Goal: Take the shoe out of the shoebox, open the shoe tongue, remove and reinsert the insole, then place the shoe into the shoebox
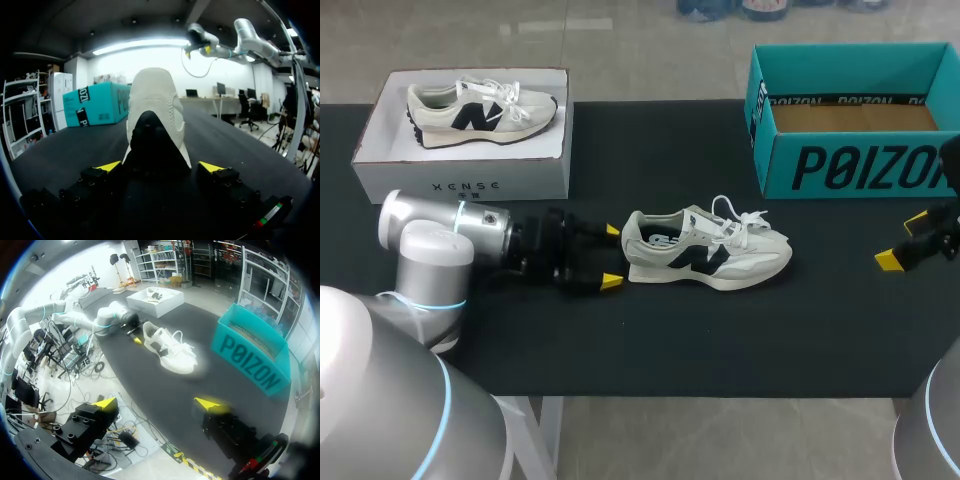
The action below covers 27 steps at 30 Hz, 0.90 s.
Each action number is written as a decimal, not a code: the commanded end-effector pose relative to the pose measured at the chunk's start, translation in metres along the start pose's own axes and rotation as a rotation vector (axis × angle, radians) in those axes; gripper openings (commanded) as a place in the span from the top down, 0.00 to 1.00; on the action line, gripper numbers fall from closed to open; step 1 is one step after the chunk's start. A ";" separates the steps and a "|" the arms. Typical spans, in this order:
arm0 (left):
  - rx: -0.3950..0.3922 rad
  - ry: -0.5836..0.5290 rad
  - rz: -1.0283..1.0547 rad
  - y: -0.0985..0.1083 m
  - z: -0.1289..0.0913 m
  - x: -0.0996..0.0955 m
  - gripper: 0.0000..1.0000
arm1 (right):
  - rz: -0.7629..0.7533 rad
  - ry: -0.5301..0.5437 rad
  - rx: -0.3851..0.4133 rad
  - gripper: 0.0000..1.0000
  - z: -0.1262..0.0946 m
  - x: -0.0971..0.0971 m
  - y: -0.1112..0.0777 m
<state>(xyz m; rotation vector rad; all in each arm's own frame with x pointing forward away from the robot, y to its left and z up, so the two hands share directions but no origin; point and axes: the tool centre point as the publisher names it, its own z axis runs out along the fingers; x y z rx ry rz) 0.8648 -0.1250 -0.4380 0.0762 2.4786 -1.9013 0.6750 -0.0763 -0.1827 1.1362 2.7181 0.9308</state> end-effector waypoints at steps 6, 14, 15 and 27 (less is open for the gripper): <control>0.001 0.012 0.013 -0.011 0.005 0.006 0.00 | 0.001 -0.007 -0.005 0.00 -0.001 0.003 -0.004; -0.005 0.026 0.023 -0.016 0.015 0.005 0.00 | 0.001 -0.007 -0.005 0.00 -0.001 0.003 -0.004; -0.005 0.026 0.024 -0.017 0.016 0.005 0.00 | 0.001 -0.007 -0.005 0.00 -0.001 0.003 -0.004; -0.021 0.044 0.025 -0.014 0.026 0.005 0.00 | 0.001 -0.007 -0.005 0.00 -0.001 0.003 -0.004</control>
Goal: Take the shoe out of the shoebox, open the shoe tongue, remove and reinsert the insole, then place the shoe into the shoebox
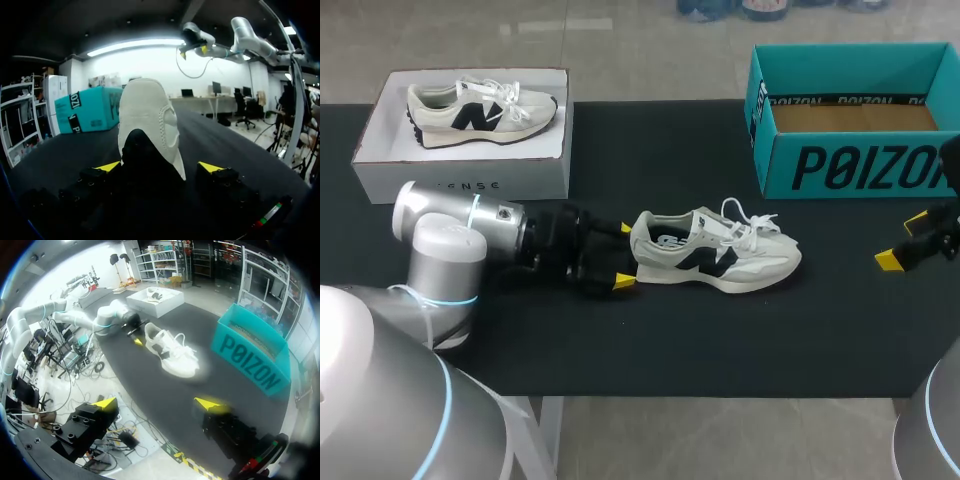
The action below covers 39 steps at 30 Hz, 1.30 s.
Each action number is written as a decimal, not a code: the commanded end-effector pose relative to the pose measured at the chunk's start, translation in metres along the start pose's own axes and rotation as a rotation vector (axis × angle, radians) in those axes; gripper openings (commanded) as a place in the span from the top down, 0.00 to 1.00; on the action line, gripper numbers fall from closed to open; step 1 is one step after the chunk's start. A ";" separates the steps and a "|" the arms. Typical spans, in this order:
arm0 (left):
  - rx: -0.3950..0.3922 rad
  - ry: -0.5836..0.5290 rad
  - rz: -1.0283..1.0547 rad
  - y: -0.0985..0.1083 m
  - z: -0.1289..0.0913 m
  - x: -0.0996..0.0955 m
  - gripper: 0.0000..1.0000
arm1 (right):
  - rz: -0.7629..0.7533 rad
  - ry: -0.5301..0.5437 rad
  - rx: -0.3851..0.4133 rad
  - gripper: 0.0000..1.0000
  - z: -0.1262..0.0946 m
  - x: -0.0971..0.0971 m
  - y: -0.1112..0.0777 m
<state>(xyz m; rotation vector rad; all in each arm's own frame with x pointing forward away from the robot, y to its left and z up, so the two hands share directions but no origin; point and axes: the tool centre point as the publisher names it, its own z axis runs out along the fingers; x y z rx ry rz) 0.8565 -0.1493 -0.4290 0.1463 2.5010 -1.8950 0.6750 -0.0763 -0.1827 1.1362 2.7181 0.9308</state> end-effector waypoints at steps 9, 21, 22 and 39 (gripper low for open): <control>-0.016 -0.025 0.001 0.005 0.003 -0.008 0.00 | 0.001 -0.007 -0.005 0.00 -0.001 0.003 -0.004; -0.015 -0.029 0.015 0.005 0.006 -0.011 1.00 | 0.001 -0.007 -0.005 0.00 -0.001 0.003 -0.004; -0.015 -0.029 0.015 0.005 0.006 -0.011 1.00 | 0.001 -0.007 -0.005 0.00 -0.001 0.003 -0.004; -0.015 -0.029 0.015 0.005 0.006 -0.011 1.00 | 0.001 -0.007 -0.005 0.00 -0.001 0.003 -0.004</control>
